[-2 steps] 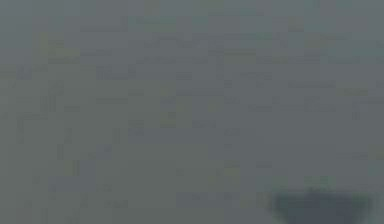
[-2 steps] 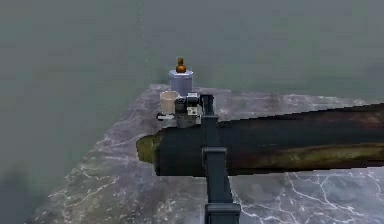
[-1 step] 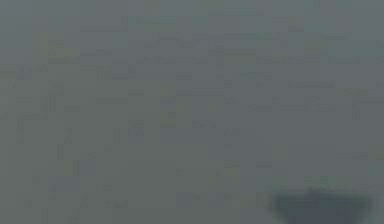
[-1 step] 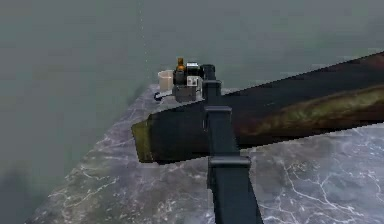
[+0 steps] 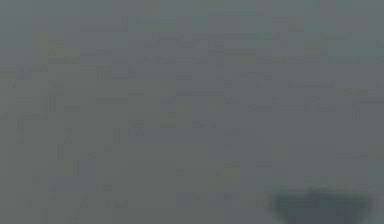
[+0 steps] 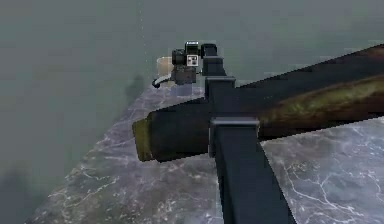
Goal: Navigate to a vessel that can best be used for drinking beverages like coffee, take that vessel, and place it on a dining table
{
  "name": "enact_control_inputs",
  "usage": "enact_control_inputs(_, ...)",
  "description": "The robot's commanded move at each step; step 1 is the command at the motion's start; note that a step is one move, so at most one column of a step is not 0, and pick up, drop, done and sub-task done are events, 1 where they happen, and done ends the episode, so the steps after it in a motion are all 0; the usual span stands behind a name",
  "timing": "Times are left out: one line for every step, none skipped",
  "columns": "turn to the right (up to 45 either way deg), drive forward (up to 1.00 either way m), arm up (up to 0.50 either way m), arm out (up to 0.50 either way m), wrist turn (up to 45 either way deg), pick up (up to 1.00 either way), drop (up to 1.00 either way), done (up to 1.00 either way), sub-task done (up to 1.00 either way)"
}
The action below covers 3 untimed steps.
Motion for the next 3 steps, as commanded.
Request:
enact_control_inputs(0.0, 0.0, 0.0, 0.0, -45.0, 0.0, 0.0, 0.0, 0.0)
enact_control_inputs(0.0, 0.0, 0.0, 0.0, -45.0, 0.0, 0.0, 0.0, 0.0)
enact_control_inputs(0.0, 0.0, 0.0, 0.0, -21.0, 0.0, 0.0, 0.0, 0.0)
